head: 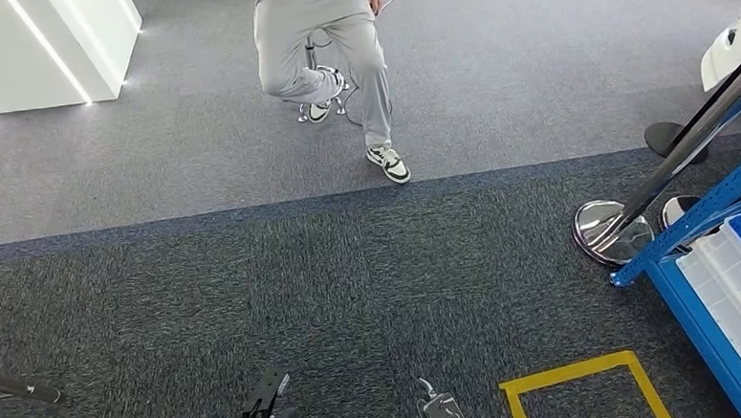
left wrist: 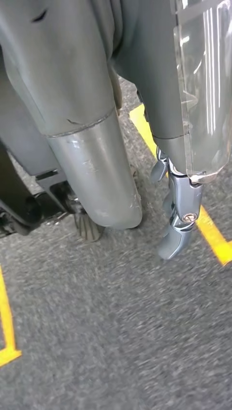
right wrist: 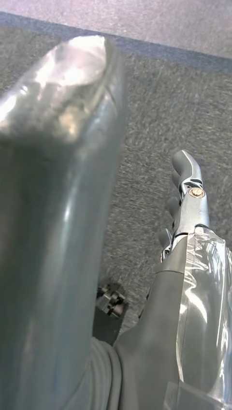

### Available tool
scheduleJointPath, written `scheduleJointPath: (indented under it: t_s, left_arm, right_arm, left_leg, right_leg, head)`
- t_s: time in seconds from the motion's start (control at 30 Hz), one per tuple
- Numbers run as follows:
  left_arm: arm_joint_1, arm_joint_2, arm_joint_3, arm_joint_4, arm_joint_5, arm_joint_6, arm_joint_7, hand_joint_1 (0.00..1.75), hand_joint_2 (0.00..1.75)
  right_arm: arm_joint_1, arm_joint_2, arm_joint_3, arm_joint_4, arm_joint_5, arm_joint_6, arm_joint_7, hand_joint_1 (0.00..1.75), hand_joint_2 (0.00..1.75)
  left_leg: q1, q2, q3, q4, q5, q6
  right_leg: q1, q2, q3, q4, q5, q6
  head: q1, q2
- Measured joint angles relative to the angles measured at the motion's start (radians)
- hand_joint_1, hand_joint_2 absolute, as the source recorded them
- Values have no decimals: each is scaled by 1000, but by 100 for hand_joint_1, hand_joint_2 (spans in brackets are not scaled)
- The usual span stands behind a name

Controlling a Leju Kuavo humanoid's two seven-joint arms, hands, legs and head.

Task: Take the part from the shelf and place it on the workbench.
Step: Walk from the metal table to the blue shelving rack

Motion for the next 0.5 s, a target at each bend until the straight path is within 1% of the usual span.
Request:
scheduleJointPath:
  t_s: [0.03,0.07,0.1,0.13,0.2,0.23,0.27,0.3,0.33,0.37,0.4,0.43,0.47,0.5]
  left_arm:
    - [0,-1,0,0,-1,0,0,0,0]
    - [0,-1,0,0,-2,0,-1,0,0]
    - [0,-2,0,0,-3,0,-2,0,0]
    - [0,-3,0,0,-4,0,-2,0,0]
    - [2,-2,0,0,-6,0,-3,0,0]
    - [3,-2,0,0,-7,0,-3,0,0]
    - [5,-2,0,0,-8,0,-3,0,0]
    - [5,-2,0,0,-8,0,-4,0,0]
    - [5,-3,0,0,-9,0,-4,0,0]
    - [5,-3,0,0,-10,0,-4,0,0]
    - [5,-3,0,0,-10,0,-5,0,0]
    - [5,-3,0,0,-10,0,-5,0,0]
    - [5,-3,0,0,-10,0,-5,0,0]
    - [5,-3,0,0,-10,0,-5,0,0]
  right_arm:
    - [2,0,0,0,1,-1,-1,0,0]
    - [4,0,0,0,1,-3,-1,0,0]
    - [6,0,0,0,2,-5,-2,0,0]
    - [6,0,0,0,3,-7,-4,0,0]
    - [8,0,0,2,7,-14,-6,0,0]
    - [9,0,0,3,11,-19,-6,0,0]
    - [10,0,0,6,15,-25,-7,0,0]
    - [10,0,0,8,18,-30,-7,0,0]
    - [11,0,0,10,21,-34,-7,0,0]
    - [10,0,0,11,22,-36,-8,0,0]
    - [10,0,0,12,23,-37,-8,0,0]
    - [9,0,0,13,23,-37,-9,0,0]
    - [9,0,0,14,23,-37,-10,0,0]
    - [9,0,0,15,24,-37,-10,0,0]
  left_leg:
    - [1,3,0,-4,3,6]
    - [2,6,2,-8,7,13]
    - [3,10,3,-13,10,20]
    - [5,14,4,-17,12,24]
    - [3,23,2,-18,13,28]
    - [2,28,1,-17,13,28]
    - [2,32,1,-17,12,28]
    - [2,36,2,-17,11,27]
    - [2,39,4,-17,11,26]
    - [2,41,6,-17,9,24]
    - [0,43,8,-16,7,20]
    - [-2,45,9,-15,6,15]
    - [-2,47,10,-15,5,10]
    - [-3,50,11,-16,5,4]
  right_leg:
    - [-1,1,-1,0,0,5]
    - [-2,-3,-3,6,-6,11]
    - [-2,-9,-13,29,-23,16]
    - [-3,-18,-33,74,-50,20]
    - [-7,-31,-99,207,-116,28]
    - [-10,-34,-127,262,-134,31]
    - [-12,-35,-141,284,-132,33]
    - [-13,-37,-132,263,-110,34]
    - [-14,-42,-103,205,-74,32]
    - [-14,-52,-64,127,-39,29]
    - [-12,-61,-29,60,-13,25]
    - [-8,-66,-8,15,0,19]
    - [-5,-69,1,-6,2,14]
    - [-1,-64,0,-8,3,9]
  head:
    - [0,0]
    - [0,0]
    - [2,0]
    - [4,0]
    - [6,0]
    - [6,0]
    - [6,0]
    - [6,0]
    - [6,0]
    - [7,0]
    - [6,0]
    - [6,0]
    - [6,0]
    - [6,0]
